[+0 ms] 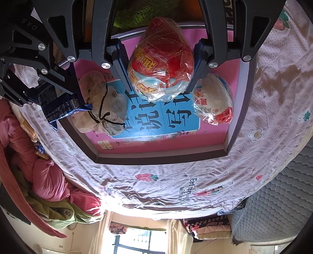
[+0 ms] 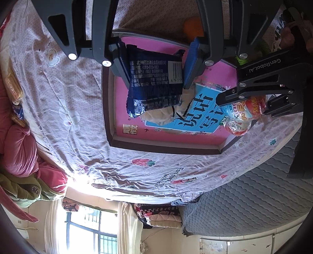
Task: Organize objects
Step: 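Carry the red egg and blue packet over the tray with both grippers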
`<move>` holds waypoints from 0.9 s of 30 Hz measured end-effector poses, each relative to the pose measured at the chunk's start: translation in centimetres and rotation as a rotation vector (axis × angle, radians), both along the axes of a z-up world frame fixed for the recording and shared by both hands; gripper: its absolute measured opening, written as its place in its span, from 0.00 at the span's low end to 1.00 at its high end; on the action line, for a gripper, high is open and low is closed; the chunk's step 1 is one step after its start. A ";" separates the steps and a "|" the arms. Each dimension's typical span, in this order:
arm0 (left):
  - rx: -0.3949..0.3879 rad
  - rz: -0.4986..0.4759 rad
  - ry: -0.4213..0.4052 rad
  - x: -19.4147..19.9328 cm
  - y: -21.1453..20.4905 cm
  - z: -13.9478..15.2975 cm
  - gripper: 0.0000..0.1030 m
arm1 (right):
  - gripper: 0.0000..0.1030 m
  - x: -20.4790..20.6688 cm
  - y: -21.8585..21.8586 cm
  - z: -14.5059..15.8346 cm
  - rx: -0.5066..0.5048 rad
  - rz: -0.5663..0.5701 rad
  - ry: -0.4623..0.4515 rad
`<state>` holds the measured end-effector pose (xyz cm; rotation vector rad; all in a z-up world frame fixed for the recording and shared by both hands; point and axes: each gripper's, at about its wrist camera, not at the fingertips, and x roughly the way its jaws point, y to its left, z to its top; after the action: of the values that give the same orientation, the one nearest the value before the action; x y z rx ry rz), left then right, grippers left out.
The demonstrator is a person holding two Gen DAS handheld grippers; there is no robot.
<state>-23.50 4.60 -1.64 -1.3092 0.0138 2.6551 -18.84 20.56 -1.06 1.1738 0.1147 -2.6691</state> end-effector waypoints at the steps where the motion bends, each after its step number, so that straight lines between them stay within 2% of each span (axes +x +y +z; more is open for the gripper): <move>1: -0.001 0.000 -0.002 -0.1 0.1 -0.1 0.53 | 0.48 0.0 0.0 -0.1 -0.001 -0.001 -0.001; 27: -0.041 0.024 -0.035 -1.0 0.2 -1.8 0.53 | 0.50 -0.6 0.0 -1.8 -0.015 -0.021 -0.058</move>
<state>-24.55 4.82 -3.44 -1.3776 0.0486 2.6651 -19.45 20.53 -2.90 1.2536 0.0735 -2.6466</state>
